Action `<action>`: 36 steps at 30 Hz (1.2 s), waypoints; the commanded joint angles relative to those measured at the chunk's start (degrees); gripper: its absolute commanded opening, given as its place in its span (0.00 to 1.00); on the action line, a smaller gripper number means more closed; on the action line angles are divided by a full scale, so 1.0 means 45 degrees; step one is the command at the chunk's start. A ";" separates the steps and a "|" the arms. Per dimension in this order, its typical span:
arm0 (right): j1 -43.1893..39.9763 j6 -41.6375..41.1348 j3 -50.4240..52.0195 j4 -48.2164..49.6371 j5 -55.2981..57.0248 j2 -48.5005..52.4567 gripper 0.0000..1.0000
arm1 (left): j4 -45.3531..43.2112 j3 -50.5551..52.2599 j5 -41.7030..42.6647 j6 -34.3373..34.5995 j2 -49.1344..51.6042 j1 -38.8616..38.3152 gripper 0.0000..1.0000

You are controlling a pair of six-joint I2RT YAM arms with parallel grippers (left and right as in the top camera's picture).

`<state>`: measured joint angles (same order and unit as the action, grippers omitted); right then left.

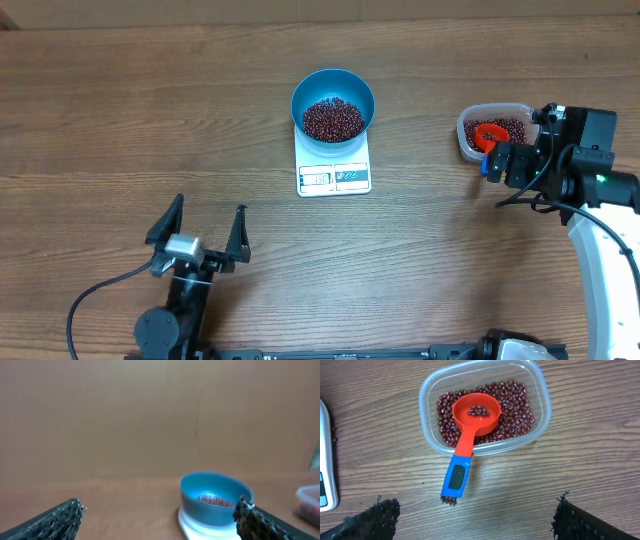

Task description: Scoop item into bowl and weigh 150g on scale

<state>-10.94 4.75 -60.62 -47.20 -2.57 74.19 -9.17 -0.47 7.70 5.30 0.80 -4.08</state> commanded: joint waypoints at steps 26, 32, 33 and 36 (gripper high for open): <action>-0.0019 0.0053 -0.0306 0.0034 -0.0015 -0.0257 1.00 | 0.3031 0.0044 -0.1515 -0.1141 -0.0121 0.0068 1.00; -0.0019 0.0053 -0.0306 0.0034 -0.0015 -0.0257 1.00 | 0.3036 0.0044 -0.1515 -0.1141 -0.0121 0.0068 0.99; -0.0019 0.0053 -0.0306 0.0034 -0.0015 -0.0257 1.00 | 0.3031 0.0044 -0.1515 -0.1141 -0.0121 0.0068 1.00; -0.0019 0.0053 -0.0306 0.0034 -0.0015 -0.0257 1.00 | 0.3036 0.0044 -0.1515 -0.1141 -0.0121 0.0068 1.00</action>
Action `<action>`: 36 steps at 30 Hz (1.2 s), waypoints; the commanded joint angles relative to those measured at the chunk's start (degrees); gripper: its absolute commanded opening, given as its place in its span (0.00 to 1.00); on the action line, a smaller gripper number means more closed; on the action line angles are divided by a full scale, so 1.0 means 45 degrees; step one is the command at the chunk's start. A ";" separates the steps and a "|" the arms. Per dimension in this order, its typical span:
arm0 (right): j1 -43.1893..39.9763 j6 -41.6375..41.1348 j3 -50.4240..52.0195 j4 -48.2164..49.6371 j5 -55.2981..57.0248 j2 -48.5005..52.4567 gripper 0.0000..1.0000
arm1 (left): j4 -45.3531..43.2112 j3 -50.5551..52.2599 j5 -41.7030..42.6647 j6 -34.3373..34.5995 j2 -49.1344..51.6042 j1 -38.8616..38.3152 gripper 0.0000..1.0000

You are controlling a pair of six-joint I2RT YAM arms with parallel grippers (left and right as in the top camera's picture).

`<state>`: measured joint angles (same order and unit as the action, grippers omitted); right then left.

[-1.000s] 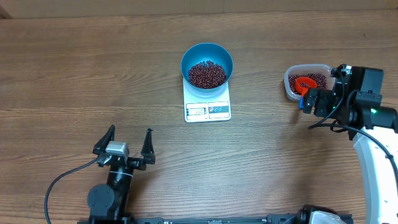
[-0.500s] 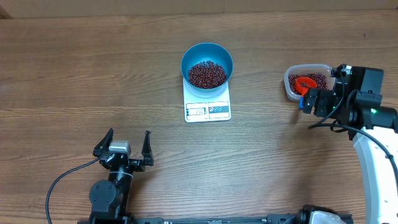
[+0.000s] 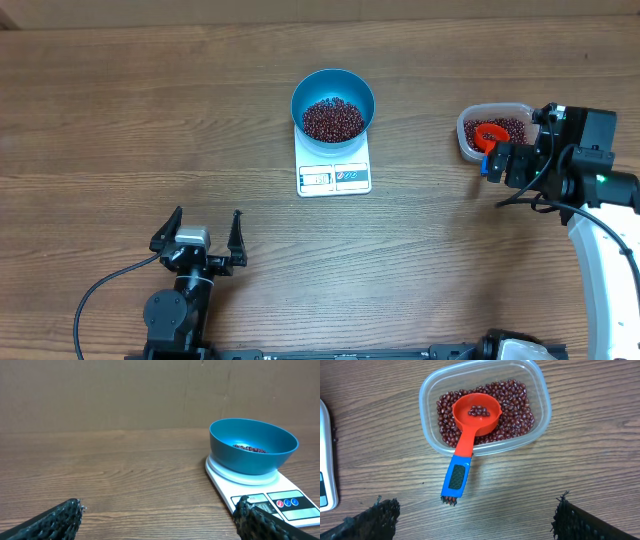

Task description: Scoop item into bowl and weigh 150g on scale

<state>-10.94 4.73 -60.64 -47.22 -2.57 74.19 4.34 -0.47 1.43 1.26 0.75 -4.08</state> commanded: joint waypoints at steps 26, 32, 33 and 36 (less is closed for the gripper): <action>-0.0019 0.0058 -0.0301 0.0039 -0.0015 -0.0583 1.00 | 0.0034 0.0044 -0.0121 -0.0243 -0.0112 0.0068 1.00; -0.0019 0.0044 -0.0267 0.0452 -0.0034 -0.1622 1.00 | 0.0029 0.0044 -0.0121 -0.0243 -0.0112 0.0068 1.00; -0.0019 -0.0053 -0.0243 0.0651 -0.0141 -0.1846 1.00 | 0.0029 0.0044 -0.0121 -0.0243 -0.0112 0.0068 1.00; -0.0024 -0.0083 0.0452 0.2900 -0.1331 -0.3317 1.00 | 0.0029 0.0044 -0.0121 -0.0243 -0.0112 0.0068 1.00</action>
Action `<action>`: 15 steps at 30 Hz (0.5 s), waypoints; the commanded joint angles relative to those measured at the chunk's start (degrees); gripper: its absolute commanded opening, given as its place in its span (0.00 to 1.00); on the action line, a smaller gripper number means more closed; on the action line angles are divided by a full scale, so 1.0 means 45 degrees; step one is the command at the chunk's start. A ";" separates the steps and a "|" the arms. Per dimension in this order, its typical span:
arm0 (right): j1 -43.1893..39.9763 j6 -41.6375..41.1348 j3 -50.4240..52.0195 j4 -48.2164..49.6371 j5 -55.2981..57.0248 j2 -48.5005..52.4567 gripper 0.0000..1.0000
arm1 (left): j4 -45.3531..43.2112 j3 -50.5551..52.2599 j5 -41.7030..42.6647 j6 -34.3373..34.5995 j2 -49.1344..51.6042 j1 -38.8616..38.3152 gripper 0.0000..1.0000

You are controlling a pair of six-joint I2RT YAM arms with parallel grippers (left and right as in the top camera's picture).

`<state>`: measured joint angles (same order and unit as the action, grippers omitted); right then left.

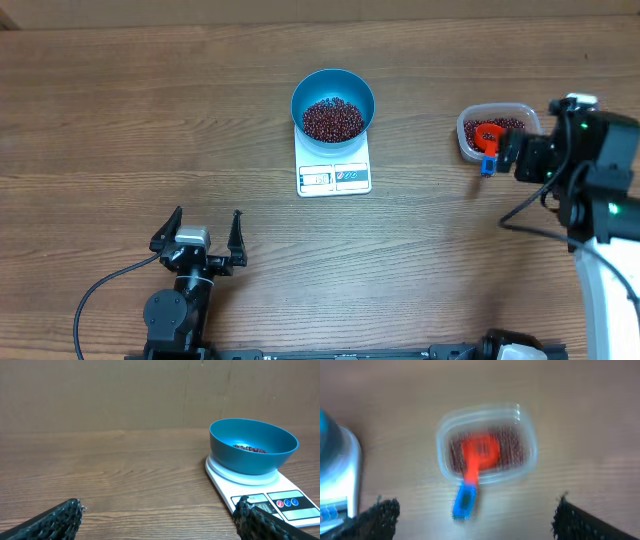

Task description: Scoop item into bowl and weigh 150g on scale

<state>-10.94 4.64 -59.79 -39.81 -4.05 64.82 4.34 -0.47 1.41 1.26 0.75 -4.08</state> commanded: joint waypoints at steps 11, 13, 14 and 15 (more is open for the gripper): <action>-0.0019 -0.0068 0.3764 0.8626 -0.2919 -0.3755 1.00 | 0.0029 0.0044 -0.0117 -0.0243 -0.0112 0.0068 1.00; -0.0019 -0.0068 0.4469 0.9199 -0.2948 -0.4167 1.00 | 0.0029 0.0044 -0.0117 -0.0243 -0.0112 0.0068 0.99; -0.0019 -0.0068 0.4881 0.9500 -0.2948 -0.4410 1.00 | 0.0029 0.0044 -0.0117 -0.0243 -0.0112 0.0068 1.00; -0.0019 -0.0068 0.5217 0.9704 -0.2948 -0.4605 1.00 | 0.0034 0.0044 -0.0117 -0.0243 -0.0112 0.0068 1.00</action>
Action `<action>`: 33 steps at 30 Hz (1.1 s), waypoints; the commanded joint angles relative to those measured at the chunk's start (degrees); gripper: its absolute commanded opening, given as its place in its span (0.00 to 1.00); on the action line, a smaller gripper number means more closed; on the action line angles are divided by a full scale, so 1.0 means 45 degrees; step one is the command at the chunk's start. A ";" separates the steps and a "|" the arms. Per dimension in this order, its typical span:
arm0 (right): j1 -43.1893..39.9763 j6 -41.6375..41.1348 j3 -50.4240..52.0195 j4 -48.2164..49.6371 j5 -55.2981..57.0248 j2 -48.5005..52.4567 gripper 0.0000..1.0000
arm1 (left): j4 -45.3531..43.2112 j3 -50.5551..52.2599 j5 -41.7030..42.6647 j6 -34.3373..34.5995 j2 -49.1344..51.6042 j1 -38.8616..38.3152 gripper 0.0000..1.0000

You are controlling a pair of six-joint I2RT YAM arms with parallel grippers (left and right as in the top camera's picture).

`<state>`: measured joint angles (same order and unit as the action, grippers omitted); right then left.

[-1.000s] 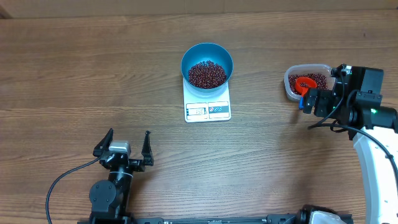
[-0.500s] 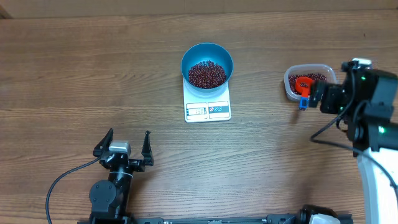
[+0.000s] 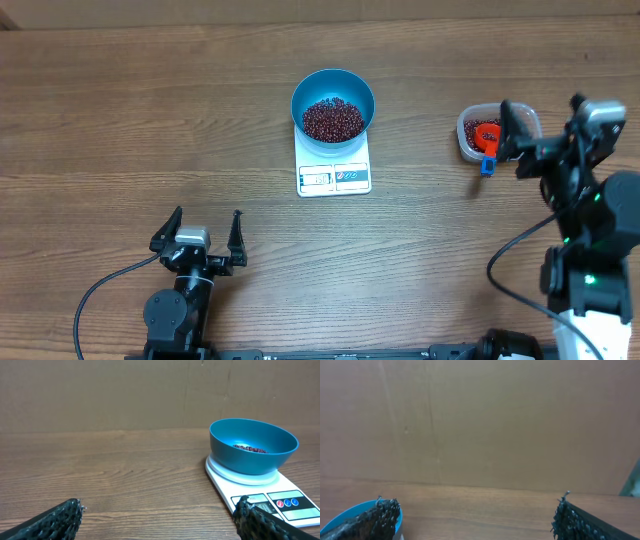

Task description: Scoop item into bowl and weigh 150g on scale

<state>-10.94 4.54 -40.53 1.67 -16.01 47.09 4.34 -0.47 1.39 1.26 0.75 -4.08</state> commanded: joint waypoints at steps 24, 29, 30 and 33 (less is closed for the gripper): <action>-0.0019 -0.1054 0.8893 0.5353 -0.0447 -0.5469 1.00 | 0.0029 0.0044 -0.0112 -0.0243 -0.0112 0.0068 1.00; -0.0024 -0.1093 0.8908 0.4580 -0.0461 -0.5829 1.00 | 0.0029 0.0044 -0.0112 -0.0243 -0.0112 0.0068 1.00; -0.0019 -0.1098 0.8908 0.4386 -0.0461 -0.5906 1.00 | 0.0029 0.0044 -0.0112 -0.0243 -0.0112 0.0068 0.99; 0.0005 -0.1093 0.8908 0.3220 -0.0457 -0.6314 1.00 | 0.0034 0.0044 -0.0112 -0.0243 -0.0112 0.0068 0.99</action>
<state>-10.94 0.08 -1.06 19.38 -17.85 20.62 4.34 -0.47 1.39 1.26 0.75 -4.08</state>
